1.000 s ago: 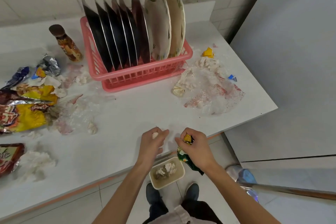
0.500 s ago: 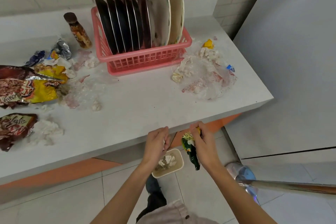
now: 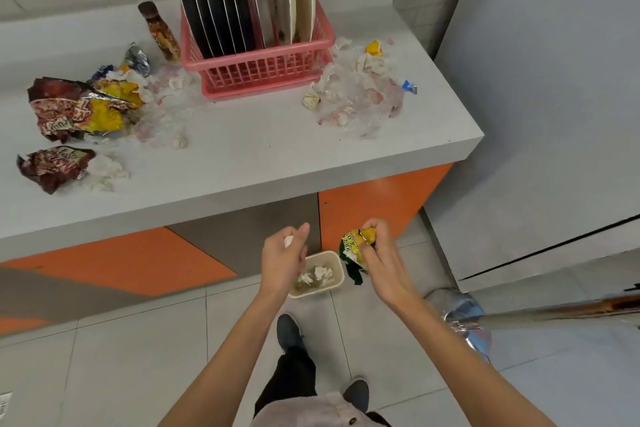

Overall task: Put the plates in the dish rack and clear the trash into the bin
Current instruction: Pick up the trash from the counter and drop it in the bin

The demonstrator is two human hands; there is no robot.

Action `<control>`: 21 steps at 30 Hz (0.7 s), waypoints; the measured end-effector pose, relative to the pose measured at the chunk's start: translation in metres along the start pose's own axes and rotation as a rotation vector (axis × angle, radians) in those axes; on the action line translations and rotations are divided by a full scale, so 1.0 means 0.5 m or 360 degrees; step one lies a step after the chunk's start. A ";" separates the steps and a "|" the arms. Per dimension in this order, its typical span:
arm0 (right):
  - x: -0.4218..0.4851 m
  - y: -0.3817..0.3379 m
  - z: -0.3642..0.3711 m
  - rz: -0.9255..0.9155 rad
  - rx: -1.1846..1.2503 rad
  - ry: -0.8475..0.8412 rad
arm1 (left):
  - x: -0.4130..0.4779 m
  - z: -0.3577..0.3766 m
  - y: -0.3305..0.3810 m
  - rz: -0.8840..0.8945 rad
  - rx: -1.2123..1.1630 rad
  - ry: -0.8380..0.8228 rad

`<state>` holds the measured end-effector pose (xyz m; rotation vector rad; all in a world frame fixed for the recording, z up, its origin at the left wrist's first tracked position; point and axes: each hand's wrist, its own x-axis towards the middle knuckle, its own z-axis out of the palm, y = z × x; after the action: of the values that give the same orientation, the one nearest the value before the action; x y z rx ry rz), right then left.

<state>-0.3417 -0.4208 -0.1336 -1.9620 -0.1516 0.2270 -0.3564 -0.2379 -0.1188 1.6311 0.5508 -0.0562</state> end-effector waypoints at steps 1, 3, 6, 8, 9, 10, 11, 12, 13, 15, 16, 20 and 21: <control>-0.008 0.006 0.000 -0.0017 -0.0020 -0.0032 | -0.009 -0.002 -0.006 0.0013 0.0010 0.0000; -0.016 0.013 0.005 -0.0057 -0.0055 -0.0095 | -0.017 -0.012 -0.021 0.0027 0.0060 -0.0004; -0.011 0.016 0.017 -0.0110 -0.0104 -0.0110 | -0.009 -0.037 -0.042 0.0017 0.0198 -0.0035; -0.002 0.015 0.031 -0.0115 -0.0119 -0.0101 | 0.005 -0.055 -0.056 0.0014 0.0321 -0.0080; 0.005 0.014 0.039 -0.0116 -0.0122 -0.0102 | 0.015 -0.064 -0.066 -0.0002 0.0361 -0.0109; 0.012 0.016 0.050 -0.0102 -0.0127 -0.0103 | 0.027 -0.073 -0.077 -0.0031 0.0386 -0.0148; 0.020 0.018 0.061 -0.0089 -0.0137 -0.0106 | 0.038 -0.079 -0.088 -0.0059 0.0396 -0.0194; 0.030 0.021 0.072 -0.0074 -0.0160 -0.0114 | 0.051 -0.085 -0.099 -0.0084 0.0407 -0.0241; 0.039 0.028 0.083 -0.0049 -0.0181 -0.0126 | 0.062 -0.090 -0.109 -0.0104 0.0423 -0.0291; 0.060 0.047 0.106 0.0006 -0.0214 -0.0152 | 0.084 -0.100 -0.128 -0.0111 0.0470 -0.0383; 0.069 0.060 0.117 0.0033 -0.0228 -0.0167 | 0.095 -0.103 -0.139 -0.0104 0.0504 -0.0430; 0.109 0.137 0.150 0.0129 -0.0285 -0.0247 | 0.144 -0.107 -0.199 -0.0063 0.0699 -0.0596; 0.121 0.163 0.157 0.0143 -0.0309 -0.0277 | 0.157 -0.103 -0.218 -0.0062 0.0701 -0.0614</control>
<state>-0.3009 -0.3698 -0.2437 -2.1436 -0.2054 0.4569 -0.3430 -0.1606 -0.2396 1.9712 0.2809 -0.5422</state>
